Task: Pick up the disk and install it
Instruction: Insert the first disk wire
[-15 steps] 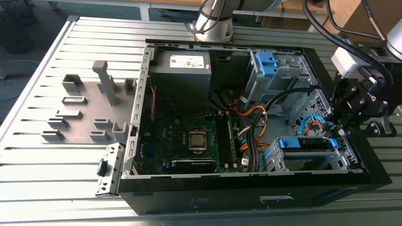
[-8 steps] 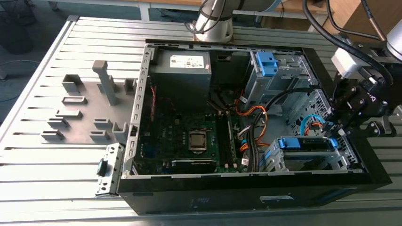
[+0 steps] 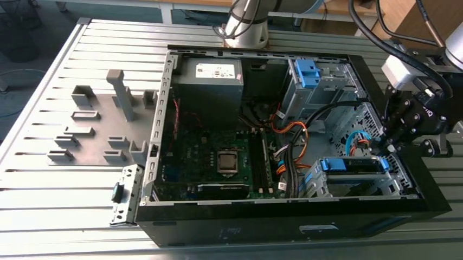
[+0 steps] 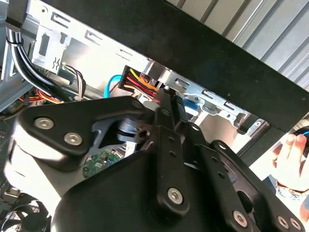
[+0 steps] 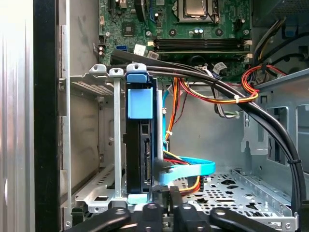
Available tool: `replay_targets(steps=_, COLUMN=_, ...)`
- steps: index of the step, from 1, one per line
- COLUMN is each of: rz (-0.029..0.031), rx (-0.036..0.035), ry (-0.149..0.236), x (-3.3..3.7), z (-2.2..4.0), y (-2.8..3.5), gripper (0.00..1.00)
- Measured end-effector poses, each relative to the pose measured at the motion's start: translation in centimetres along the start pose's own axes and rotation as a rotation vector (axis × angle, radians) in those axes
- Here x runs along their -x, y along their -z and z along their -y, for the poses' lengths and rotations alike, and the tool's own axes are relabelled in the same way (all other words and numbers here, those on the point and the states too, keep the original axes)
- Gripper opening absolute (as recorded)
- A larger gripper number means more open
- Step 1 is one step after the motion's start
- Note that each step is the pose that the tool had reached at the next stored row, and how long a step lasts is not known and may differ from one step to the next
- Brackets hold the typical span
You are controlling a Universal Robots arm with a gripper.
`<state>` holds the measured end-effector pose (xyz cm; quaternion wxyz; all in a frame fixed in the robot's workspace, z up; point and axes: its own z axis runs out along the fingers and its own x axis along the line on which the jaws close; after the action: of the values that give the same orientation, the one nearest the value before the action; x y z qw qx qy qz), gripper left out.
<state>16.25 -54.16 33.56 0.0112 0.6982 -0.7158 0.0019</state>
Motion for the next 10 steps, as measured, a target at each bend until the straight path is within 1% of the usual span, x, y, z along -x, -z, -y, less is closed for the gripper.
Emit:
replay_targets(steps=1, rz=0.0000, rx=0.0000, ry=0.000, x=0.00, z=0.00, y=0.00, gripper=0.16)
replay_targets(steps=10, rz=0.0003, rx=0.0001, ry=0.000, x=0.00, z=-0.01, y=-0.02, gripper=0.16)
